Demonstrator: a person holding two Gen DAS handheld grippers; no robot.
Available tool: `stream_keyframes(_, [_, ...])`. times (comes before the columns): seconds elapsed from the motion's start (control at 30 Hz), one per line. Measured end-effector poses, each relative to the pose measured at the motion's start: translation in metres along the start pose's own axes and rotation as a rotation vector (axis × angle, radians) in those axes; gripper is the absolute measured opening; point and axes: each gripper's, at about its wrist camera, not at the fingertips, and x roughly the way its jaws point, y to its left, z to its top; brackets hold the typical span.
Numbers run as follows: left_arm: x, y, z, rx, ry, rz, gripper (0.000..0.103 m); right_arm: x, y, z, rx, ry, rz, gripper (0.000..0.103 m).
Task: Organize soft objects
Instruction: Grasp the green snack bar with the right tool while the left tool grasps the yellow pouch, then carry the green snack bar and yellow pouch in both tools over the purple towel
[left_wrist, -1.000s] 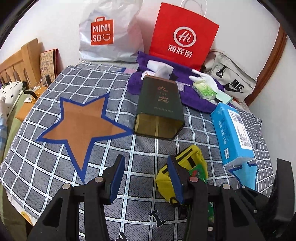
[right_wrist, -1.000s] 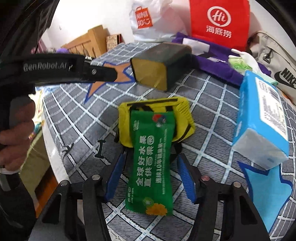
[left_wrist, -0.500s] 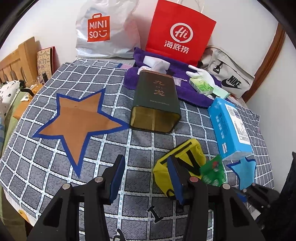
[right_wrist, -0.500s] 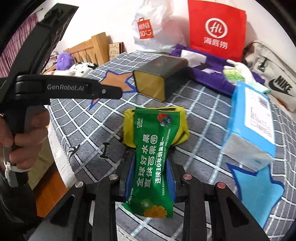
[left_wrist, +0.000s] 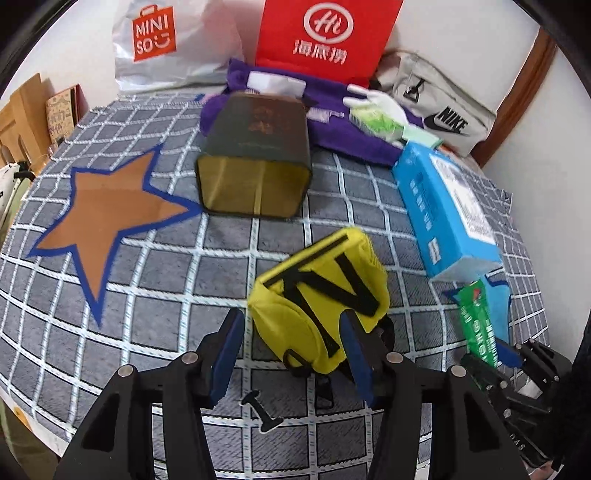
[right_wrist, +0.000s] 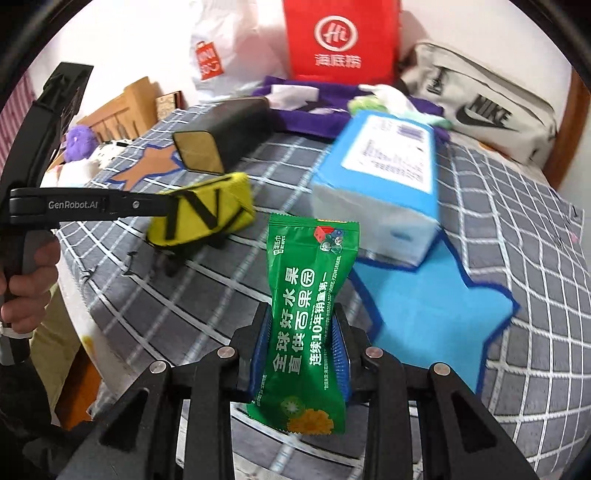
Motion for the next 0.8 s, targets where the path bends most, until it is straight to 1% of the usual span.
stream_keyframes(0.07, [0.007, 0.000, -0.001, -0.006, 0.017, 0.012, 0.051, 0.001, -0.008, -0.002, 0.021, -0.004, -0.015, 0.031])
stream_keyframes(0.13, [0.010, 0.001, -0.001, -0.010, 0.016, 0.013, 0.051, 0.005, -0.015, -0.003, 0.053, -0.010, -0.027, 0.031])
stream_keyframes(0.23, [0.016, 0.000, -0.001, -0.012, 0.015, 0.019, 0.051, 0.012, -0.017, -0.003, 0.068, 0.005, -0.024, 0.031])
stream_keyframes(0.33, [0.017, 0.001, 0.001, -0.006, -0.009, 0.029, 0.040, 0.015, -0.017, -0.003, 0.069, -0.005, -0.022, 0.031])
stream_keyframes(0.4, [0.018, 0.003, 0.003, -0.006, -0.008, 0.008, 0.037, 0.016, -0.018, -0.002, 0.074, -0.007, -0.017, 0.031])
stream_keyframes(0.47, [0.018, 0.005, 0.005, -0.009, -0.008, -0.006, 0.036, 0.017, -0.019, -0.002, 0.078, -0.011, -0.014, 0.031])
stream_keyframes(0.63, [0.008, 0.008, 0.009, -0.013, -0.043, -0.014, 0.033, 0.014, -0.019, 0.001, 0.076, -0.008, -0.012, 0.031])
stream_keyframes(0.8, [-0.006, 0.010, 0.013, -0.018, -0.076, -0.023, 0.031, 0.001, -0.014, 0.005, 0.050, -0.032, -0.003, 0.031])
